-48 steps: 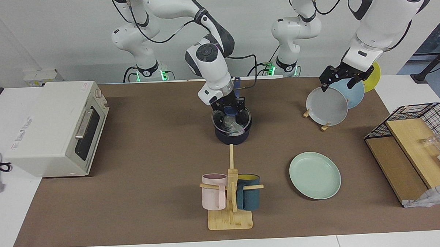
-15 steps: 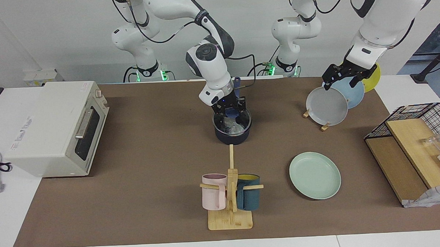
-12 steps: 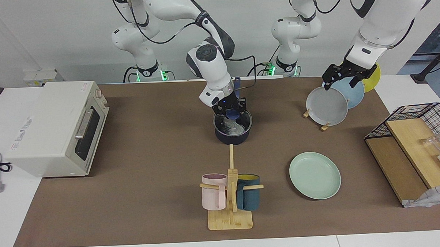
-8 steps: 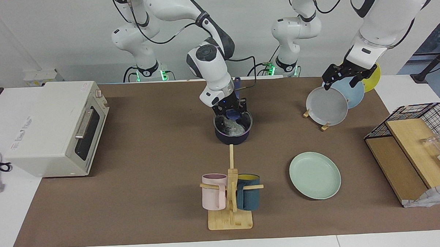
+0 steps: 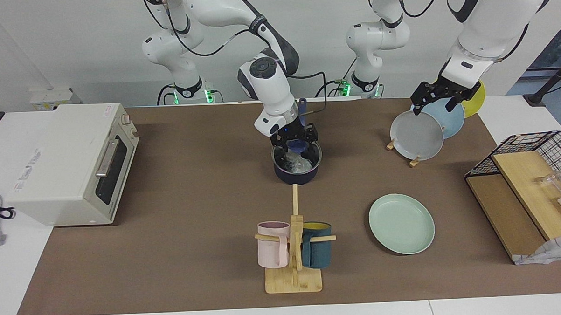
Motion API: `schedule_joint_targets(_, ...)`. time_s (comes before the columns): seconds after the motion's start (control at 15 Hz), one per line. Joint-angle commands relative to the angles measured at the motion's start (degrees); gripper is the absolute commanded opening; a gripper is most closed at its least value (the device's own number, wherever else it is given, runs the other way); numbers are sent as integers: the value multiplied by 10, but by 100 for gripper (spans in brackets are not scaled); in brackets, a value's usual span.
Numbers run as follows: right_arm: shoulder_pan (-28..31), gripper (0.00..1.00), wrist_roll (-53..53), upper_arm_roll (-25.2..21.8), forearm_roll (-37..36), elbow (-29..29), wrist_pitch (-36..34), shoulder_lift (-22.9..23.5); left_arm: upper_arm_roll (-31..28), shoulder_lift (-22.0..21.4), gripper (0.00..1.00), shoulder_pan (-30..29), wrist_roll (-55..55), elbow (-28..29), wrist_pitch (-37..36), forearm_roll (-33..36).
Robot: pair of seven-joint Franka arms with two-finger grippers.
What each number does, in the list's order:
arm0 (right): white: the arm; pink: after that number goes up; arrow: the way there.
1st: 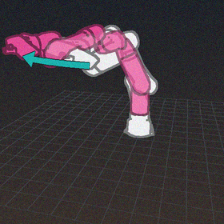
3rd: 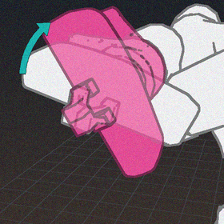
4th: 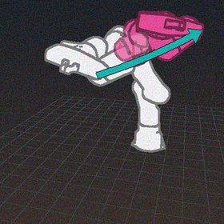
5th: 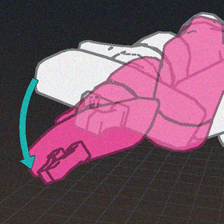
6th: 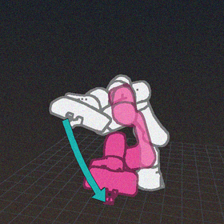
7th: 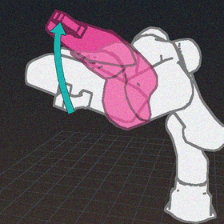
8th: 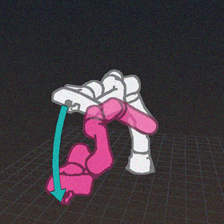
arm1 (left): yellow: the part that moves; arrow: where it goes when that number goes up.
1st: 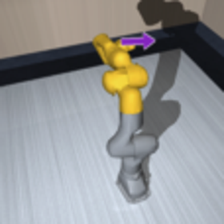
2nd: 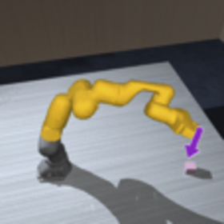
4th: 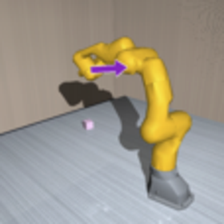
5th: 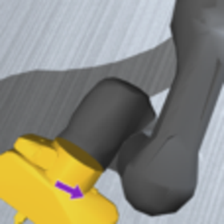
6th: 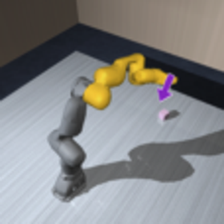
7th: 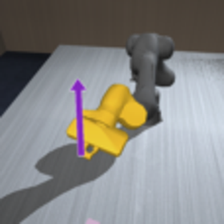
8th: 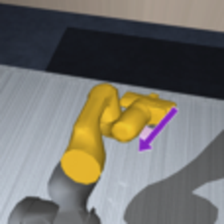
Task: Transfer vermicelli from plate to pot
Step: 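Open the right gripper and withdraw it from the covered pot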
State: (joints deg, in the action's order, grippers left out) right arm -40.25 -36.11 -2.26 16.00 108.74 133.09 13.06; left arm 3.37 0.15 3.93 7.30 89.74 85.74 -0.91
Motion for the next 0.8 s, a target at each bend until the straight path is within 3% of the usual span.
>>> schedule_joint_targets(0.0,38,100,16,5,-60,-65,-93,-12,4,-10,100,-6,-4,9,1,12)
schedule_joint_targets(0.27,78,100,44,2,-90,-119,-197,-36,4,-10,100,-6,-4,9,1,12)
schedule_joint_targets(0.73,278,100,242,1,-91,-128,-358,-126,4,-10,100,-7,-4,9,1,12)
